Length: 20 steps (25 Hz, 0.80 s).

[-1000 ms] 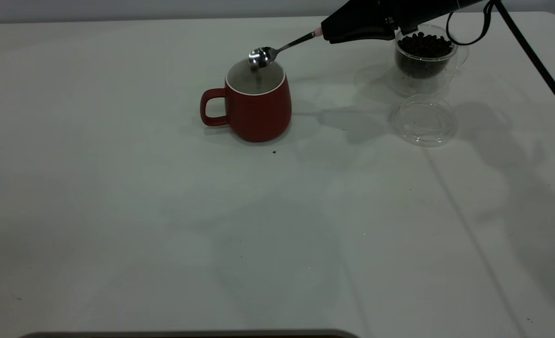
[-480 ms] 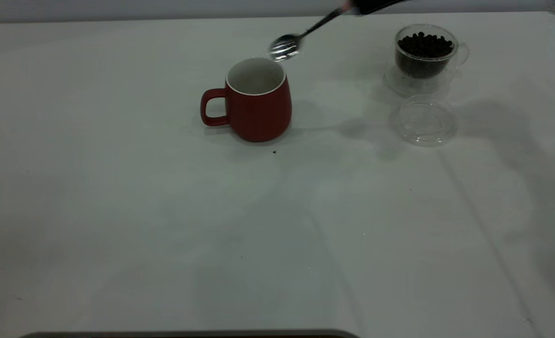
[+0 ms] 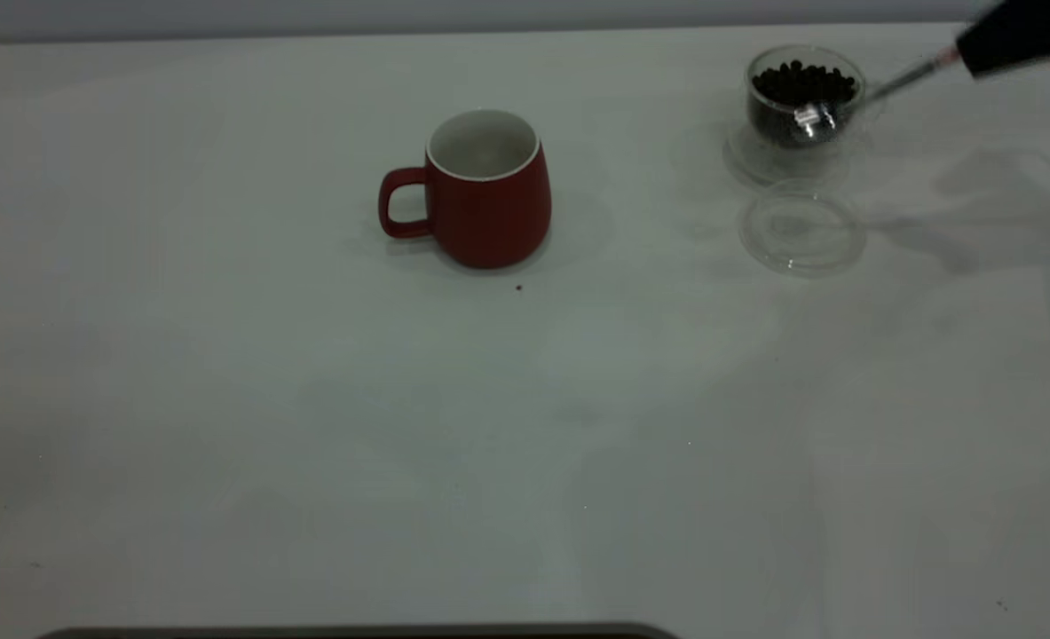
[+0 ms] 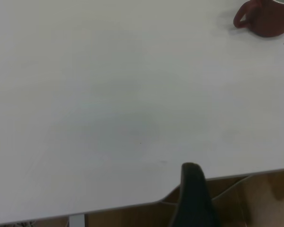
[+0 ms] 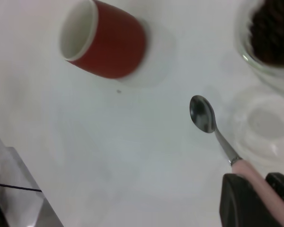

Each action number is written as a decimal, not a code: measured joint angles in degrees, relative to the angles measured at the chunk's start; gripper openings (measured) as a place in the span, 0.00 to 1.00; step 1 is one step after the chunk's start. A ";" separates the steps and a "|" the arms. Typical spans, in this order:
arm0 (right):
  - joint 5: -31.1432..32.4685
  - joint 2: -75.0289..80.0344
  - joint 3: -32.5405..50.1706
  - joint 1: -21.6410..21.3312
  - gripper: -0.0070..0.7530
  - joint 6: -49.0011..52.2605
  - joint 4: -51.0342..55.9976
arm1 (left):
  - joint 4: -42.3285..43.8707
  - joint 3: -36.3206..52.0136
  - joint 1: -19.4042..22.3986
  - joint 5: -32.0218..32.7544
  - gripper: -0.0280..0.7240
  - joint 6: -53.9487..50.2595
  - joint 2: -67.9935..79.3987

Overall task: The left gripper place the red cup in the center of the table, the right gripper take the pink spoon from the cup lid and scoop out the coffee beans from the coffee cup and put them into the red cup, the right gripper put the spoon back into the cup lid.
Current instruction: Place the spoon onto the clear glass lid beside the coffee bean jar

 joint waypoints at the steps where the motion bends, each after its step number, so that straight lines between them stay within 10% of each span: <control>1: -0.12 1.13 0.00 -0.58 0.13 0.14 0.00 | 0.00 0.00 0.00 0.00 0.82 0.00 0.00; 20: -0.49 14.51 0.00 -1.02 0.13 -1.97 10.03 | 0.00 0.00 0.00 0.00 0.82 0.00 0.00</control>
